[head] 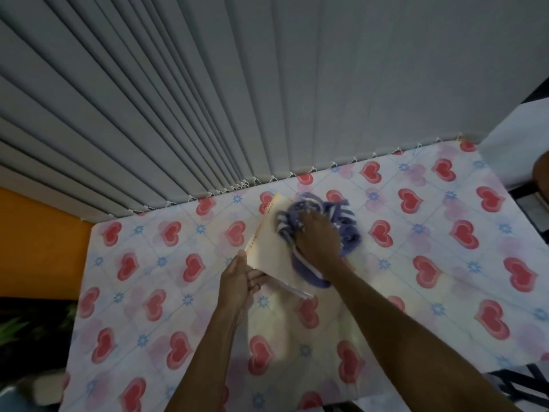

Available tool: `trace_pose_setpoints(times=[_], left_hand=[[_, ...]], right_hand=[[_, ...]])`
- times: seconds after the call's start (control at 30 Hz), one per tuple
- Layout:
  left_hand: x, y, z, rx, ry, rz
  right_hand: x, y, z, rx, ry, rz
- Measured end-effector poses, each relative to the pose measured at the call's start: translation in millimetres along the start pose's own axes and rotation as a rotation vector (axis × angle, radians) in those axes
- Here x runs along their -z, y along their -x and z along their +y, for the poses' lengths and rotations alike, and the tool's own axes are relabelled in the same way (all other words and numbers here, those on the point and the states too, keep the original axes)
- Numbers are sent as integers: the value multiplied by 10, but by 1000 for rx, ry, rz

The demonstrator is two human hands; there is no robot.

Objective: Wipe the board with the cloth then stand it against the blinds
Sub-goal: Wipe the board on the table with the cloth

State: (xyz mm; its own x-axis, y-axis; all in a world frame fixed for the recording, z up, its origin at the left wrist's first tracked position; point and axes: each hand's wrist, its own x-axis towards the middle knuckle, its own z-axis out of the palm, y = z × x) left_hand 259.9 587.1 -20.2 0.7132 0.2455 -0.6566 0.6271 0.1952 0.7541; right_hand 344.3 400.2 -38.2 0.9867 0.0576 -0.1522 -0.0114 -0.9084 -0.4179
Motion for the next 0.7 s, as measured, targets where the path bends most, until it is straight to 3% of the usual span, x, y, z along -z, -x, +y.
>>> trace_pose_setpoints(times=[0.13, 0.3, 0.4, 0.7], left_hand=[[-33, 0, 39, -9, 18, -1], [-4, -65, 82, -20, 84, 63], [30, -33, 37, -47, 75, 58], [-65, 144, 23, -86, 166, 18]], right_hand=[[77, 5, -7, -101, -19, 20], [-111, 718, -342, 157, -27, -28], [-78, 713, -324, 259, -12, 4], [306, -221, -53, -69, -17, -12]])
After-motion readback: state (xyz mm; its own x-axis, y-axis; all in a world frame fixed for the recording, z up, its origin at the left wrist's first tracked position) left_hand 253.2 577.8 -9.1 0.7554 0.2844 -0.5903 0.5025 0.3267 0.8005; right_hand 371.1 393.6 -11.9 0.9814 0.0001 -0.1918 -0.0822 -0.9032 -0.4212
